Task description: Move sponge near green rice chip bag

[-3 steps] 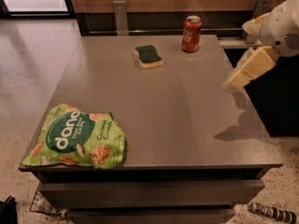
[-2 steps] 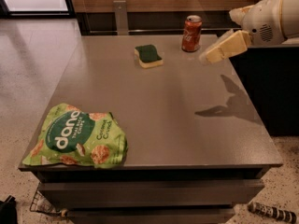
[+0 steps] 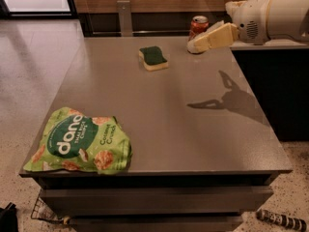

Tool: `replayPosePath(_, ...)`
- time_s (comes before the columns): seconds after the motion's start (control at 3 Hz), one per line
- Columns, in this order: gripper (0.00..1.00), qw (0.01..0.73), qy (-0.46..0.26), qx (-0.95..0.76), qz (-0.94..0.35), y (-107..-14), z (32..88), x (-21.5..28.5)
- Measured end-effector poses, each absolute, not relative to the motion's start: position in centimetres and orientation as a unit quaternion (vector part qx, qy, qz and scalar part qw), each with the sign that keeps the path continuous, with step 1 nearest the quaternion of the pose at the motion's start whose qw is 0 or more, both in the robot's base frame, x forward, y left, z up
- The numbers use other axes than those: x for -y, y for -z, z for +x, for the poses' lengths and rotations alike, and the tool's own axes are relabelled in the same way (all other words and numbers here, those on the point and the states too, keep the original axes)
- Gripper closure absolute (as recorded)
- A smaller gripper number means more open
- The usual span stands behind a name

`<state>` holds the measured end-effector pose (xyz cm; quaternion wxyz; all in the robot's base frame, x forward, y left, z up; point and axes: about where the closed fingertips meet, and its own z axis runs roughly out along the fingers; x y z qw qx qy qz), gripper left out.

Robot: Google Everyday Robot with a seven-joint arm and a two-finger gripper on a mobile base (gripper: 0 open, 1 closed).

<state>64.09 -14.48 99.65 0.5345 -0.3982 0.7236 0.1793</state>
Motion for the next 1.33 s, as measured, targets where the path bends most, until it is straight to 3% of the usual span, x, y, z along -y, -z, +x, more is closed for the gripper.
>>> replayPosePath(1.33,0.0,0.533,-0.279,-0.722,-0.342,-86.7,75.1,4.4)
